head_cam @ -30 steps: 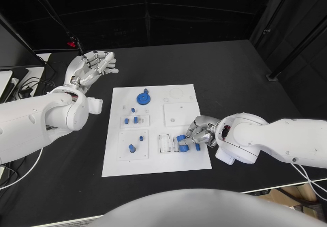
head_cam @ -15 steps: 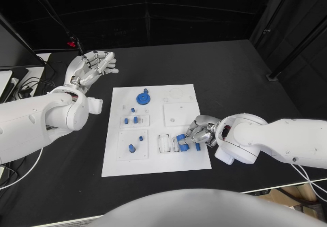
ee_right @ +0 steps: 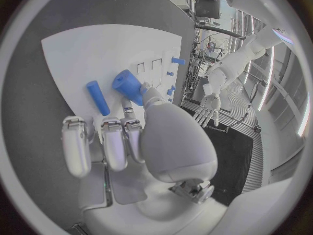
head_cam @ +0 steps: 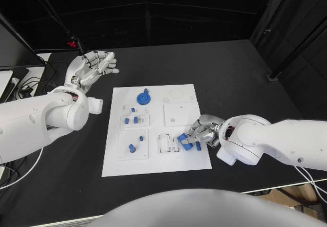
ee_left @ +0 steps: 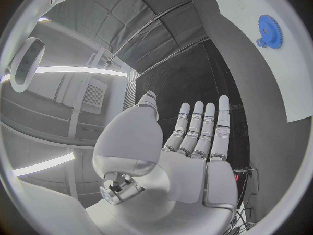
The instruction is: Assemble the parts on the task board
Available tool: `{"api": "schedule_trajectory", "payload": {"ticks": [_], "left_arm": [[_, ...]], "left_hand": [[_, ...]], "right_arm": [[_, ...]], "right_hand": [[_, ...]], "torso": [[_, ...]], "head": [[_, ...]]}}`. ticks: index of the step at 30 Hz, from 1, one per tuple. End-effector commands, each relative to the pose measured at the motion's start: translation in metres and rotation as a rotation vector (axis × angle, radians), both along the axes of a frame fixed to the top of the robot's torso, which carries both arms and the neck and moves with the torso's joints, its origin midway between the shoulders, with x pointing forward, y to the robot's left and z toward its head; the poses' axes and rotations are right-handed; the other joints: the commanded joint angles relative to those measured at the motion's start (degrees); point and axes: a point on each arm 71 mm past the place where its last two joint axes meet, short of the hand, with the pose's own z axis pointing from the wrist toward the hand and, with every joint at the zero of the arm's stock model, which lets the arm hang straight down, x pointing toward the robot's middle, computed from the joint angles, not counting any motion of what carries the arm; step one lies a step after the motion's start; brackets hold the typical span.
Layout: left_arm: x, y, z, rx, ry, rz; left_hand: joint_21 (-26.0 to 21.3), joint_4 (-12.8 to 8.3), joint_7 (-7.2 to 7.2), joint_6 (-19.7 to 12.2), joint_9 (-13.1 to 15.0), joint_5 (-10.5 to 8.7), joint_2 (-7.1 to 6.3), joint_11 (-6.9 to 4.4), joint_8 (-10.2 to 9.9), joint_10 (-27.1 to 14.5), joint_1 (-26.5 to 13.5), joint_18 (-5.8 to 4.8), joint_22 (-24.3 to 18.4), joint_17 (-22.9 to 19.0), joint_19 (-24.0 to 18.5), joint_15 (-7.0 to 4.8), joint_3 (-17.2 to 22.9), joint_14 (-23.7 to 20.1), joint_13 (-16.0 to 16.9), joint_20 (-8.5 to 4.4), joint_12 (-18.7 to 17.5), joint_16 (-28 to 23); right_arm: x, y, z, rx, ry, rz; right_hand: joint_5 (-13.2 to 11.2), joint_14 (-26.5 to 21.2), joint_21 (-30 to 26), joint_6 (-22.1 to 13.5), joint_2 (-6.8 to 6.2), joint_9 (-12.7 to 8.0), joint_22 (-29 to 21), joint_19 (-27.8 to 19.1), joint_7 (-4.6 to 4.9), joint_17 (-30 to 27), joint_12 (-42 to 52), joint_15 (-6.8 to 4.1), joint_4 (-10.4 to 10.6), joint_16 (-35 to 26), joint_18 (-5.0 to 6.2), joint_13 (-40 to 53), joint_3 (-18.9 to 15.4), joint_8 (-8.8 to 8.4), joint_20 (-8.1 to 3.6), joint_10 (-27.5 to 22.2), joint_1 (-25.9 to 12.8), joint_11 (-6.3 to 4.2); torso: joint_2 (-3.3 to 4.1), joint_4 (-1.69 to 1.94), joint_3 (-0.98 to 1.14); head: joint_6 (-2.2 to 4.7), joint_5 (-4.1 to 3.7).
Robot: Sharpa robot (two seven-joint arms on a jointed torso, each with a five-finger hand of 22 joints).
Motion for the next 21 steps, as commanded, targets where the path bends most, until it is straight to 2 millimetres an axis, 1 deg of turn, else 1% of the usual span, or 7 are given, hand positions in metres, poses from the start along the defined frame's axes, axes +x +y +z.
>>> {"api": "schedule_trajectory", "payload": {"ticks": [1,12,14,21], "left_arm": [[0.0,-0.0002,0.0008,-0.005,-0.002,-0.009],[-0.0001,-0.0001,0.0006,-0.005,-0.001,-0.009],[-0.0002,-0.0002,0.0006,-0.005,-0.001,-0.009],[-0.0002,-0.0002,0.0006,-0.005,-0.001,-0.009]], "left_hand": [[0.3,0.0,6.29,-0.5,-0.1,0.23,0.64,-0.1,0.2,-0.4,-0.1,-0.43,0.1,-0.1,0.2,-0.29,-0.3,-0.2,-0.1,0.06,0.3,0.3],[0.3,0.0,6.29,-0.5,-0.1,0.23,0.64,-0.1,0.2,-0.4,-0.1,-0.43,0.1,-0.1,0.2,-0.29,-0.3,-0.2,-0.1,0.06,0.3,0.3],[0.3,0.0,6.29,-0.5,-0.1,0.23,0.64,-0.1,0.2,-0.4,-0.1,-0.43,0.1,-0.1,0.2,-0.29,-0.3,-0.2,-0.1,0.06,0.3,0.3],[0.3,0.0,6.29,-0.5,-0.1,0.23,0.64,-0.1,0.2,-0.4,-0.1,-0.43,0.1,-0.1,0.2,-0.29,-0.3,-0.2,-0.1,0.06,0.3,0.3]], "right_arm": [[-0.0004,0.0,0.001,0.046,0.005,-0.028],[-0.0017,0.0009,0.0001,0.125,0.052,-0.069],[-0.0021,0.0012,-0.0003,0.145,0.067,-0.081],[-0.0028,0.0017,-0.0008,0.188,0.094,-0.104]], "right_hand": [[0.0,6.2,0.2,3.5,-0.46,0.1,15.1,5.9,-2.81,15.1,0.1,-0.37,0.0,0.1,-0.42,15.0,0.2,-0.41,-0.35,6.1,0.3,-0.31],[-0.2,6.2,0.2,4.2,-0.78,0.0,15.1,5.9,-2.75,15.1,0.1,-0.36,0.0,0.1,-0.42,15.0,0.3,-0.97,-0.38,6.1,0.0,-0.27],[-0.3,6.2,0.2,4.4,-0.89,0.0,15.1,5.9,-2.75,15.1,0.1,-0.35,0.0,0.1,-0.42,15.0,0.3,-1.12,-0.38,6.1,0.0,-0.27],[-0.4,6.2,0.2,5.2,-1.06,0.0,15.1,5.9,-2.85,15.1,0.1,-0.33,-0.1,0.1,-0.42,15.0,0.4,-1.49,-0.37,6.1,-0.1,-0.33]], "torso": [[0.01,0.02,-0.04],[0.01,0.04,-0.02],[0.03,0.08,-0.05],[-0.01,0.08,-0.05]], "head": [[-0.01,-0.03],[-0.01,0.06],[-0.01,0.02],[-0.01,0.13]]}}
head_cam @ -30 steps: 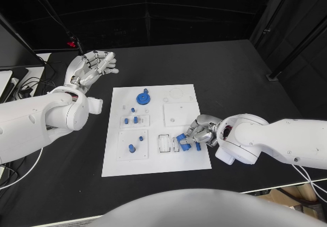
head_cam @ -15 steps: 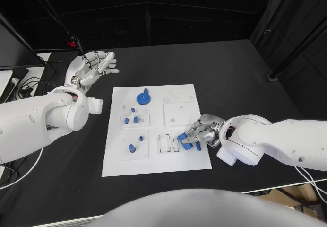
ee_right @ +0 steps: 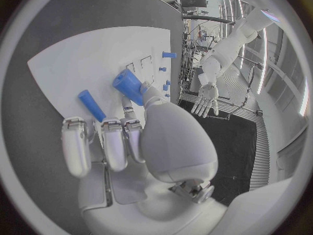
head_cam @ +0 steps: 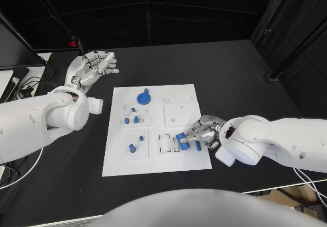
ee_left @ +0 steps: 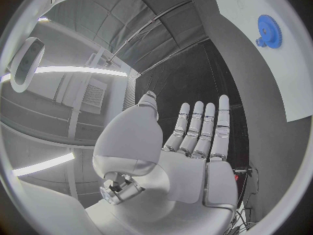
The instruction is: Assemble the parts on the task board
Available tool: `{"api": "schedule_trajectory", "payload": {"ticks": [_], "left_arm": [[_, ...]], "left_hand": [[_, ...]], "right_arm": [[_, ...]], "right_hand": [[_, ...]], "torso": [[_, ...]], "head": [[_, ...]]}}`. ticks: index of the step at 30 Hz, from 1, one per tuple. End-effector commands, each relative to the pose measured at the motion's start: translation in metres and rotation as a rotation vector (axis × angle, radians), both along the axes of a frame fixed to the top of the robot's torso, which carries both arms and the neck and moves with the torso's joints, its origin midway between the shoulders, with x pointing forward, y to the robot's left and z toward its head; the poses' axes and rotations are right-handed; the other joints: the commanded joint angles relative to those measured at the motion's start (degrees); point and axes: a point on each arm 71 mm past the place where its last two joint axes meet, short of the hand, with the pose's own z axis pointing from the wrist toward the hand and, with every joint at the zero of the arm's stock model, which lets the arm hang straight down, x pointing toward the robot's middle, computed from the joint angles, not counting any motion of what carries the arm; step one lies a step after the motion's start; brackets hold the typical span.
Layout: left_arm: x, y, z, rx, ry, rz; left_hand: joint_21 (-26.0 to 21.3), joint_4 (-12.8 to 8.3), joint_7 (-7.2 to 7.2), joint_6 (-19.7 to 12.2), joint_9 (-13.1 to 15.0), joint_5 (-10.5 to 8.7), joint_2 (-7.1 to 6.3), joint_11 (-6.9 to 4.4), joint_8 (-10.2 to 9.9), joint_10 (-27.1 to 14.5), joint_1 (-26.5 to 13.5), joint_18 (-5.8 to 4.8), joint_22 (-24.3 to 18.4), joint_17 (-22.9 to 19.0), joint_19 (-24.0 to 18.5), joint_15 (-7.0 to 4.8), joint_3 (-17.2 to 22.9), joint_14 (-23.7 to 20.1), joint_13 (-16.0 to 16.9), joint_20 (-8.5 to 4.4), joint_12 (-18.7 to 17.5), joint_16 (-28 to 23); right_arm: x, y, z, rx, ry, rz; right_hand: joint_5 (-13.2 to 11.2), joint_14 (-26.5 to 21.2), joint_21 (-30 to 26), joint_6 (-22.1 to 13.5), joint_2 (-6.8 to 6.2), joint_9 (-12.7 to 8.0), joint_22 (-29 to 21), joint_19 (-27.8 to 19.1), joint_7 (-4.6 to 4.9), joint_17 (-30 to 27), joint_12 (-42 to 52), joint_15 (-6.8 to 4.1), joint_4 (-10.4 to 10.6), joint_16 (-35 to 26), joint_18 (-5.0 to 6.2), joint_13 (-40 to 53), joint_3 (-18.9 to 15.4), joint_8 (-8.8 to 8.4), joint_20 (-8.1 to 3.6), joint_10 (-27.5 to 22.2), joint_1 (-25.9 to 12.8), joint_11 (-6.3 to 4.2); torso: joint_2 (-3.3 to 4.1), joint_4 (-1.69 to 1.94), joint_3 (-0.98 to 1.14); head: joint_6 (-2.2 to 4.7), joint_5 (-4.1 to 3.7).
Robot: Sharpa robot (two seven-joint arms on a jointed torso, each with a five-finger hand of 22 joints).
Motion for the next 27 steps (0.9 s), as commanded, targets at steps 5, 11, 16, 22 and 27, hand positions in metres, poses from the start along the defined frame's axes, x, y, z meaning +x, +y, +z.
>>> {"api": "schedule_trajectory", "payload": {"ticks": [5,11,16,22,27], "left_arm": [[0.0,-0.001,0.001,-0.005,-0.003,-0.01],[0.0,0.0,0.001,-0.005,-0.002,-0.009],[0.0,-0.001,0.001,-0.005,-0.002,-0.01],[0.0,-0.001,0.001,-0.005,-0.001,-0.01],[0.0,-0.001,0.001,-0.004,0.002,-0.009]], "left_hand": [[0.3,0.0,6.29,-0.5,-0.1,0.23,0.64,-0.1,0.2,-0.4,-0.1,-0.43,0.1,-0.1,0.2,-0.29,-0.3,-0.2,-0.1,0.06,0.3,0.3],[0.3,0.0,6.29,-0.5,-0.1,0.23,0.64,-0.1,0.2,-0.4,-0.1,-0.43,0.1,-0.1,0.2,-0.29,-0.3,-0.2,-0.1,0.06,0.3,0.3],[0.3,0.0,6.29,-0.5,-0.1,0.23,0.64,-0.1,0.2,-0.4,-0.1,-0.43,0.1,-0.1,0.2,-0.29,-0.3,-0.2,-0.1,0.06,0.3,0.3],[0.3,0.0,6.29,-0.5,-0.1,0.23,0.64,-0.1,0.2,-0.4,-0.1,-0.43,0.1,-0.1,0.2,-0.29,-0.3,-0.2,-0.1,0.06,0.3,0.3],[0.3,0.0,6.29,-0.5,-0.1,0.23,0.64,-0.1,0.2,-0.4,-0.1,-0.43,0.1,-0.1,0.2,-0.29,-0.3,-0.2,-0.1,0.06,0.3,0.3]], "right_arm": [[-0.002,0.002,0.001,0.079,0.036,-0.037],[-0.004,0.005,0.0,0.11,0.075,-0.043],[-0.005,0.01,-0.001,0.136,0.108,-0.042],[-0.005,0.019,-0.004,0.162,0.156,-0.035],[-0.003,0.024,-0.006,0.169,0.179,-0.033]], "right_hand": [[-0.4,6.2,0.2,4.4,-0.42,0.1,15.1,5.9,-3.04,15.1,0.1,-0.35,-0.3,0.1,-0.42,15.0,0.6,-0.61,-0.39,6.1,0.1,-0.44],[-0.5,6.2,0.2,4.6,-0.5,0.1,15.1,5.9,-3.01,15.1,0.1,-0.35,-0.3,0.1,-0.42,15.0,0.6,-0.77,-0.39,6.1,0.0,-0.44],[-0.5,6.2,0.2,4.6,-0.57,0.1,15.1,5.9,-3.01,15.1,0.1,-0.35,-0.3,0.1,-0.42,15.0,0.6,-0.88,-0.39,6.1,0.0,-0.43],[-0.6,6.2,0.2,4.7,-0.64,0.1,15.1,5.9,-3.01,15.1,0.1,-0.35,-0.3,0.1,-0.42,15.0,0.6,-1.09,-0.39,6.1,-0.1,-0.43],[-0.6,6.2,0.2,4.8,-0.64,0.0,15.1,5.9,-3.02,15.1,0.1,-0.35,-0.3,0.1,-0.42,15.0,0.6,-1.14,-0.39,6.1,-0.1,-0.43]], "torso": [[-0.03,-0.02,-0.02],[-0.03,0.03,-0.02],[-0.02,0.1,-0.02],[-0.03,0.05,-0.03],[-0.03,0.0,-0.04]], "head": [[-0.01,0.12],[-0.01,0.14],[-0.01,0.28],[-0.01,0.81],[-0.01,0.85]]}}
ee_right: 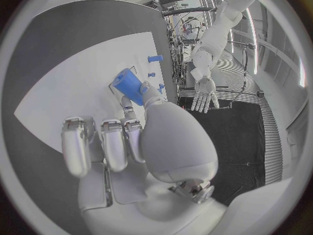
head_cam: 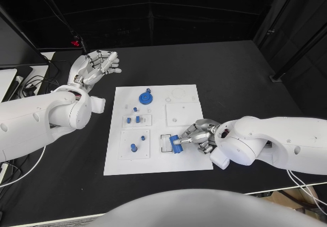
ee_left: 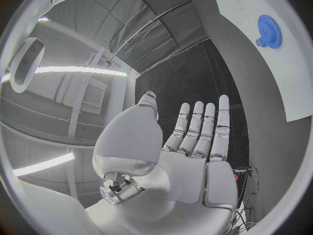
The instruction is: Assemble the parts on the task board
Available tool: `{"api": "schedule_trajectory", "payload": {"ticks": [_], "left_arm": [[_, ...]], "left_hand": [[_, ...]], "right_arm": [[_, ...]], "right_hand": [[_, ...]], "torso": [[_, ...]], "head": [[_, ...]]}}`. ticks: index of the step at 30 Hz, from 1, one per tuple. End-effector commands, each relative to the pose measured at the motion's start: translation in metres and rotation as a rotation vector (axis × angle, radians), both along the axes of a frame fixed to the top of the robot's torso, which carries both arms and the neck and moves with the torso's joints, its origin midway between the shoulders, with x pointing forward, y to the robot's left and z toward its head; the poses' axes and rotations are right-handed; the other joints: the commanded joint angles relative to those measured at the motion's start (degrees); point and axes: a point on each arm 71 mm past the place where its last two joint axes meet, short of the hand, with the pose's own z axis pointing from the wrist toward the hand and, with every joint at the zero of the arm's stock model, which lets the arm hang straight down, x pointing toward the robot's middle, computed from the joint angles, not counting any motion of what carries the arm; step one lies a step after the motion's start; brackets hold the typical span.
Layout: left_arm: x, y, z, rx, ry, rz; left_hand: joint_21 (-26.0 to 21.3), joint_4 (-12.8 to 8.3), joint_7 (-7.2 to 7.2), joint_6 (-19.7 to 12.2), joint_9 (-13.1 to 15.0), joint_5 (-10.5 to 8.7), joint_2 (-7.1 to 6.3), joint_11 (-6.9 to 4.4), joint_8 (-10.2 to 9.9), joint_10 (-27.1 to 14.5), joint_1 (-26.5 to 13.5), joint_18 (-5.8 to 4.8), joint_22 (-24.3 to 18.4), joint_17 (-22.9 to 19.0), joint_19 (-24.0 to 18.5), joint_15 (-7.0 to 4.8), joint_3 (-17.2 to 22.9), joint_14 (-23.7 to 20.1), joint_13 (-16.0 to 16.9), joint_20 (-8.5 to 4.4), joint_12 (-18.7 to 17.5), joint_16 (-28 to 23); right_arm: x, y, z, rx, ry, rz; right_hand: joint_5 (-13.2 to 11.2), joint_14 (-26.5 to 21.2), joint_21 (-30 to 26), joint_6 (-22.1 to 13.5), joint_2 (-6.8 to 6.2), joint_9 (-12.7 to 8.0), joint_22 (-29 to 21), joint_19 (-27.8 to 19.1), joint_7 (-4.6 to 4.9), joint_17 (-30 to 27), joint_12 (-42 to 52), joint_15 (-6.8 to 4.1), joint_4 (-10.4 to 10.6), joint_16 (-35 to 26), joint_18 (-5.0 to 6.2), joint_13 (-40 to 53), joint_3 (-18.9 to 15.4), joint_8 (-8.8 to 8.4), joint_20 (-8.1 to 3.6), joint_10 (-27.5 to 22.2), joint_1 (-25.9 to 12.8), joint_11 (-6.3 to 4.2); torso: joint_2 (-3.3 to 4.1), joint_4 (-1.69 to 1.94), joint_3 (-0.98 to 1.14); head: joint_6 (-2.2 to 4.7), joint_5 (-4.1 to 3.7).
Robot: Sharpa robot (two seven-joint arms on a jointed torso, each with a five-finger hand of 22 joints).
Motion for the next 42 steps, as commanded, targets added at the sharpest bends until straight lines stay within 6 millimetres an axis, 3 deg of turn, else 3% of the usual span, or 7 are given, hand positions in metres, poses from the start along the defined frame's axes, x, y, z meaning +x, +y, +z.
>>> {"api": "schedule_trajectory", "payload": {"ticks": [1,16,25,32,38,42], "left_arm": [[0.0002,-0.0011,0.0008,-0.004,0.001,-0.009],[-0.0004,-0.0007,0.0009,-0.004,0.001,-0.007],[-0.0004,-0.0008,0.001,-0.004,0.001,-0.007],[-0.0003,-0.0009,0.0009,-0.004,0.001,-0.008],[-0.0003,-0.0012,0.0009,-0.004,0.001,-0.009],[-0.0004,-0.0008,0.0009,-0.004,0.001,-0.008]], "left_hand": [[0.4,0.0,6.29,-0.6,-0.1,0.3,0.81,-0.11,0.4,-0.4,0.0,-0.43,0.1,-0.2,0.2,-0.29,-0.4,-0.2,-0.1,0.06,0.5,0.4],[0.4,0.0,6.29,-0.6,-0.1,0.34,0.89,-0.11,0.5,-0.4,0.0,-0.43,0.1,-0.2,0.1,-0.28,-0.5,-0.3,-0.1,0.06,0.6,0.5],[0.4,0.0,6.29,-0.6,-0.1,0.34,0.89,-0.11,0.5,-0.4,0.0,-0.43,0.1,-0.2,0.1,-0.28,-0.5,-0.3,-0.1,0.06,0.6,0.5],[0.4,0.0,6.29,-0.6,-0.1,0.34,0.89,-0.11,0.5,-0.4,0.0,-0.43,0.1,-0.2,0.1,-0.28,-0.5,-0.3,-0.1,0.06,0.6,0.5],[0.4,0.0,6.29,-0.6,-0.1,0.34,0.89,-0.11,0.5,-0.4,0.0,-0.43,0.1,-0.2,0.1,-0.28,-0.5,-0.3,-0.1,0.06,0.6,0.5],[0.4,0.0,6.29,-0.6,-0.1,0.34,0.89,-0.11,0.5,-0.4,0.0,-0.43,0.1,-0.2,0.1,-0.28,-0.5,-0.3,-0.1,0.06,0.6,0.5]], "right_arm": [[-0.0001,0.004,-0.0015,0.034,0.045,0.0],[0.005,0.0071,-0.0036,0.032,0.043,-0.039],[0.0047,0.0086,-0.0038,0.032,0.048,-0.039],[0.0043,0.0094,-0.0037,0.03,0.05,-0.036],[0.004,0.0104,-0.0037,0.026,0.049,-0.029],[0.0043,0.0106,-0.0039,0.018,0.047,-0.027]], "right_hand": [[-0.3,6.2,0.2,3.9,-0.67,0.0,15.1,5.9,-3.36,15.1,0.1,-0.36,0.0,0.1,-0.42,15.0,0.2,-0.19,-0.39,6.1,-0.1,-0.46],[-0.5,6.2,0.2,4.5,-0.74,0.0,15.1,5.9,-3.45,15.1,0.1,-0.4,0.1,0.1,-0.42,15.0,0.3,-0.67,-0.42,6.1,-0.4,-0.53],[-2.0,6.2,0.2,4.9,-1.32,-0.1,15.1,5.9,-3.37,15.1,0.1,-0.47,0.5,0.1,-0.42,15.0,-0.2,-2.21,-0.48,6.1,-1.7,-0.49],[-4.6,6.2,0.2,5.4,-3.4,0.0,15.1,5.9,-3.05,15.1,0.1,-0.35,1.5,0.1,-0.42,15.0,-1.9,-3.71,-0.41,6.1,-4.3,-0.23],[-4.5,6.2,0.2,5.4,-4.89,0.1,15.1,5.9,-2.88,15.1,0.1,-0.31,2.5,0.1,-0.42,15.0,-3.1,-4.69,-0.35,6.1,-6.3,-0.07],[-4.5,6.2,0.2,5.2,-5.17,0.1,15.1,5.9,-2.88,15.1,0.1,-0.31,2.6,0.1,-0.42,15.0,-3.4,-4.92,-0.35,6.1,-6.6,-0.05]], "torso": [[0.03,-0.02,0.01],[0.04,-0.05,0.0],[0.02,-0.05,-0.01],[0.0,-0.1,-0.01],[0.02,-0.04,0.04],[0.01,-0.04,0.01]], "head": [[-0.01,0.02],[-0.01,0.4],[-0.01,0.42],[-0.01,0.47],[-0.01,0.53],[-0.01,0.53]]}}
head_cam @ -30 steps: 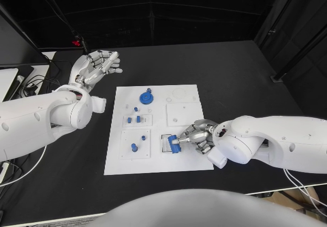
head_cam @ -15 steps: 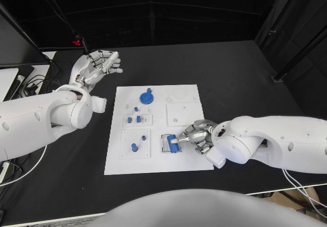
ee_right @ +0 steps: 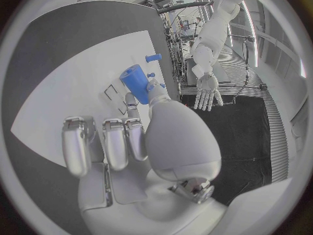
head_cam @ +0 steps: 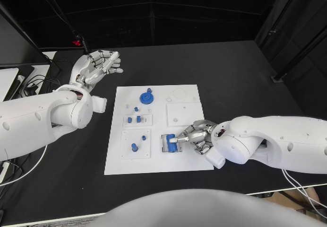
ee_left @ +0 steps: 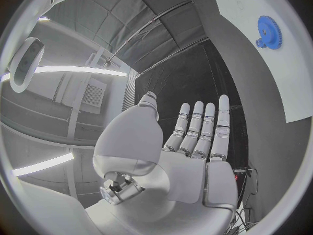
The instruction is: Assemble the parts on the task board
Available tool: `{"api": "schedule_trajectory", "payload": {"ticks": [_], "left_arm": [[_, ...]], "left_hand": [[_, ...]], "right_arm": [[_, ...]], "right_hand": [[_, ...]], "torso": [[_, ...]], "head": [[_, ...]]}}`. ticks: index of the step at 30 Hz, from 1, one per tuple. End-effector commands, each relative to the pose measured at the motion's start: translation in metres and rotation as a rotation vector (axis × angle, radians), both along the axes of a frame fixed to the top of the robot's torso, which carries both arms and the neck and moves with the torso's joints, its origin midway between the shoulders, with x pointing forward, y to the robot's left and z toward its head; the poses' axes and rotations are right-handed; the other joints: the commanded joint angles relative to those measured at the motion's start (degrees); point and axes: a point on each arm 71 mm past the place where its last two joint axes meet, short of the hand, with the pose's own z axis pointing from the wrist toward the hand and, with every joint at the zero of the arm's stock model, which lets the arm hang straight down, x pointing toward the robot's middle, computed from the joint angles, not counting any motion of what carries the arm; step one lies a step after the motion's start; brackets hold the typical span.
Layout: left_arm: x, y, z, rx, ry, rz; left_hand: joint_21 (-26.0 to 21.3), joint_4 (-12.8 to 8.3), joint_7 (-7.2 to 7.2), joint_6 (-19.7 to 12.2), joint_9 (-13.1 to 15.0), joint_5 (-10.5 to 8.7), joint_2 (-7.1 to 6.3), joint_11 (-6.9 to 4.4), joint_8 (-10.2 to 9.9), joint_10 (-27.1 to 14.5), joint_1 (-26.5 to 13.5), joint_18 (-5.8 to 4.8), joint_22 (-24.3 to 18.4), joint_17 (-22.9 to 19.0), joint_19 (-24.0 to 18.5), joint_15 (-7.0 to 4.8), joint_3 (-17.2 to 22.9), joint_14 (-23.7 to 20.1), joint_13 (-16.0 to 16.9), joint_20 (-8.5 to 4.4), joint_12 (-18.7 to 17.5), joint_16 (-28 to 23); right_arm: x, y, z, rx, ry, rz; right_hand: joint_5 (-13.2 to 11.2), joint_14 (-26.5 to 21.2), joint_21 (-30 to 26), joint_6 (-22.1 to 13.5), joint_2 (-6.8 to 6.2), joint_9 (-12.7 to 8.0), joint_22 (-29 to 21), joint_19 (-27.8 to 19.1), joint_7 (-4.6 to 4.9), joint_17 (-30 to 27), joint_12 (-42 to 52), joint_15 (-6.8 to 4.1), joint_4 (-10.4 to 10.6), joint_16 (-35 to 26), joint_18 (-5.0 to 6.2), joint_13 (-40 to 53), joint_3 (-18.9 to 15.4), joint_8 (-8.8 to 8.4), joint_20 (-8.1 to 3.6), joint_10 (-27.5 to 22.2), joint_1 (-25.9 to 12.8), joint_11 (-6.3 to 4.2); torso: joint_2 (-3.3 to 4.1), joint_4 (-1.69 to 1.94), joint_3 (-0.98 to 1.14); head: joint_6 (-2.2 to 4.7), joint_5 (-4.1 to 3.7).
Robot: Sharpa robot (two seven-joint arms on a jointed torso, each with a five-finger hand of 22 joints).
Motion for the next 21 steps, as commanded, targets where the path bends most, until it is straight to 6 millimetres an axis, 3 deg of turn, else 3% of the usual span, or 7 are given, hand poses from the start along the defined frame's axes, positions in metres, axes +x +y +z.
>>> {"api": "schedule_trajectory", "payload": {"ticks": [1,15,21], "left_arm": [[-0.0001,-0.0004,0.0012,-0.004,-0.003,-0.007],[0.0,-0.0008,0.0011,-0.004,-0.003,-0.008],[-0.0001,-0.0007,0.0011,-0.004,-0.003,-0.008]], "left_hand": [[0.2,-0.1,6.29,-0.2,-0.1,0.34,0.41,-0.11,0.2,-0.4,0.0,-0.43,0.1,-0.1,0.1,-0.28,-0.3,-0.3,-0.1,0.06,0.2,0.2],[0.3,-0.2,6.28,-0.3,-0.1,0.45,0.5,-0.11,0.3,-0.4,0.1,-0.43,0.1,-0.1,0.1,-0.28,-0.4,-0.3,-0.1,0.06,0.3,0.3],[0.3,-0.2,6.28,-0.3,-0.1,0.8,0.63,-0.11,0.4,-0.5,0.3,-0.42,0.1,-0.1,0.1,-0.28,-0.5,-0.3,-0.1,0.06,0.4,0.4]], "right_arm": [[0.0003,0.0004,0.0007,-0.008,-0.005,0.002],[0.0001,0.0006,-0.0004,-0.055,-0.008,0.037],[0.0006,0.0008,-0.0004,-0.075,-0.02,0.047]], "right_hand": [[0.1,5.9,0.2,-0.2,0.08,0.0,15.1,6.1,0.3,15.1,0.1,-0.09,-0.1,0.1,-0.42,15.0,-0.3,-0.29,-0.15,6.1,-0.5,-0.05],[-0.1,5.9,0.2,-0.1,-0.31,0.1,15.1,6.1,0.39,15.1,0.1,-0.15,0.7,0.1,-0.42,15.0,-1.2,-0.66,-0.18,6.1,-1.7,0.03],[-4.4,5.9,0.2,0.4,-0.18,0.5,15.1,6.1,0.49,15.1,0.1,-0.14,2.8,0.1,-0.42,15.0,-3.5,-1.14,-0.19,6.1,-3.7,0.11]], "torso": [[0.01,0.02,0.0],[0.0,0.03,0.02],[-0.03,0.01,-0.01]], "head": [[-0.01,0.03],[-0.01,0.07],[-0.01,0.17]]}}
